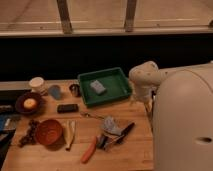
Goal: Place brush in red bowl
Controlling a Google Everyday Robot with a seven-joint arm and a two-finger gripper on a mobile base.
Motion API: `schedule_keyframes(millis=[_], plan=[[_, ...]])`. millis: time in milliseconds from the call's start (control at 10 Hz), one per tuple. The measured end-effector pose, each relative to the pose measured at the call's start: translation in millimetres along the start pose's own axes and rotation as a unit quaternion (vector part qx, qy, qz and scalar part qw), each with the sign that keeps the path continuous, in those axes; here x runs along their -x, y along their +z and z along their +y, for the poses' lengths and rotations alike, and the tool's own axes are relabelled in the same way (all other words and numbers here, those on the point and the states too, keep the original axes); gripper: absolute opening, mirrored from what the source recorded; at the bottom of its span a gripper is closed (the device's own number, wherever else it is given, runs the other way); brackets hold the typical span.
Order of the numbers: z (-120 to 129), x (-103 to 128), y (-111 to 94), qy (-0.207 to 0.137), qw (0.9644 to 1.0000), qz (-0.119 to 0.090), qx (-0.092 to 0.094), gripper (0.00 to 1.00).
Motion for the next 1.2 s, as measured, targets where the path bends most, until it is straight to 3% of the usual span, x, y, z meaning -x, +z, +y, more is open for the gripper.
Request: schedule_keyframes(millis=[400, 500, 700, 900, 1200], plan=[[2, -3, 1, 0.001, 1.0, 0.003, 0.002, 0.62], [1, -7, 6, 0.002, 0.9999, 0.016, -0.003, 0.62], [0, -22, 26, 0.007, 0.9985, 0.054, -0.008, 0.62], [-5, -47, 54, 0.018, 0.9947, 0.101, -0.008, 0.62], [-3, -80, 57, 0.014, 0.9878, 0.155, 0.012, 0.62]])
